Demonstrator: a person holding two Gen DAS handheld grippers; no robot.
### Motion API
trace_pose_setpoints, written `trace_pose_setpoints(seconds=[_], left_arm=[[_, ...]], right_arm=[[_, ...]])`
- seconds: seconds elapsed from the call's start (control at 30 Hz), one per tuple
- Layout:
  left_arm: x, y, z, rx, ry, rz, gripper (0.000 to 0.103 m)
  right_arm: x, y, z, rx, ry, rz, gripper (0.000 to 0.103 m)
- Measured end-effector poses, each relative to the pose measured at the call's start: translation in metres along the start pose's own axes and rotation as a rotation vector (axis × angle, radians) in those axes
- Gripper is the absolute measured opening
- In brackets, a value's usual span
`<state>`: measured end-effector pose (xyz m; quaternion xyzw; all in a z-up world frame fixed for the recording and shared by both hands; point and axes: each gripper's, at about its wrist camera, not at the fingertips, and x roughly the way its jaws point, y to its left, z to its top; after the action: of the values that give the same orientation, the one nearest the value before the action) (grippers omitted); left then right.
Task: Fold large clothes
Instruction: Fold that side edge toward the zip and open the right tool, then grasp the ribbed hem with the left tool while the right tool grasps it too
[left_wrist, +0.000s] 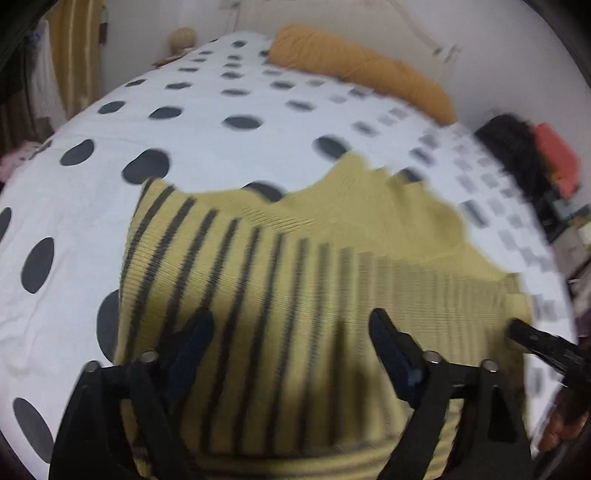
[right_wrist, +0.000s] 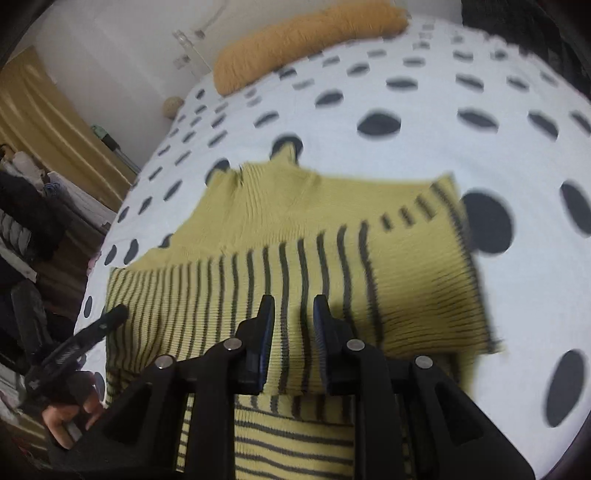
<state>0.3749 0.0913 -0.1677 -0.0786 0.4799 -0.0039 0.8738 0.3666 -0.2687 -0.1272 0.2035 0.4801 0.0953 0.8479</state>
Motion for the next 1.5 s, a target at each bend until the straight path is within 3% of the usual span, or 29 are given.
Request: trace_pose_setpoints(seconds=[0.03,0.07,0.1,0.13,0.27,0.37,0.43,0.47,0.53,0.57,0.67,0.8,0.93,1.0,1.23,1.5], left_arm=[[0.014,0.005,-0.002,0.008,0.023,0.051,0.065],[0.023,0.013,-0.002,0.007,0.021,0.054,0.065],[0.024,0.022,-0.004,0.013,0.0,0.035,0.065],[0.023,0.026,-0.003,0.025,-0.001,0.028,0.065],[0.017,0.04,-0.004,0.022,0.005,0.008,0.061],[-0.019,0.041,-0.011,0.033,-0.038,0.076,0.051],[-0.045,0.04,-0.015,0.053,-0.094,0.142,0.072],[-0.061,0.045,-0.021,0.062,-0.14,0.202,0.09],[-0.08,0.051,-0.03,0.097,-0.158,0.225,0.093],[-0.085,0.054,-0.038,0.128,-0.136,0.196,0.093],[-0.089,0.055,-0.069,0.232,-0.065,0.099,0.094],[-0.07,0.055,-0.114,0.358,0.041,0.157,0.094],[-0.07,0.076,-0.137,0.228,0.111,0.076,0.094],[-0.076,0.086,-0.147,0.167,0.146,0.033,0.094],[-0.113,0.097,-0.199,0.166,0.18,0.001,0.094],[-0.157,0.096,-0.27,0.16,0.131,-0.001,0.093]], right_arm=[[0.012,-0.006,-0.002,0.02,0.03,-0.041,0.022],[0.025,-0.015,-0.003,0.035,0.06,-0.086,0.018],[0.031,-0.024,-0.003,0.049,0.067,-0.08,0.003],[0.032,-0.032,-0.002,0.061,0.07,-0.082,0.0],[0.021,-0.054,0.004,0.112,0.07,-0.041,0.0],[-0.004,-0.056,0.001,0.112,0.045,-0.043,0.0],[-0.031,-0.054,-0.002,0.05,0.001,-0.096,0.009],[-0.041,-0.053,-0.004,0.009,-0.008,-0.133,0.018],[-0.056,-0.053,-0.011,-0.06,0.001,-0.211,0.068],[-0.062,-0.052,-0.018,-0.098,0.006,-0.236,0.074],[-0.072,-0.051,-0.04,-0.227,0.057,-0.243,0.074],[-0.071,-0.061,-0.07,-0.318,0.155,-0.238,0.074],[-0.06,-0.083,-0.095,-0.246,0.262,-0.238,0.073],[-0.07,-0.087,-0.107,-0.23,0.257,-0.215,0.073],[-0.11,-0.094,-0.165,-0.245,0.296,-0.155,0.073],[-0.158,-0.095,-0.231,-0.261,0.231,-0.094,0.074]])
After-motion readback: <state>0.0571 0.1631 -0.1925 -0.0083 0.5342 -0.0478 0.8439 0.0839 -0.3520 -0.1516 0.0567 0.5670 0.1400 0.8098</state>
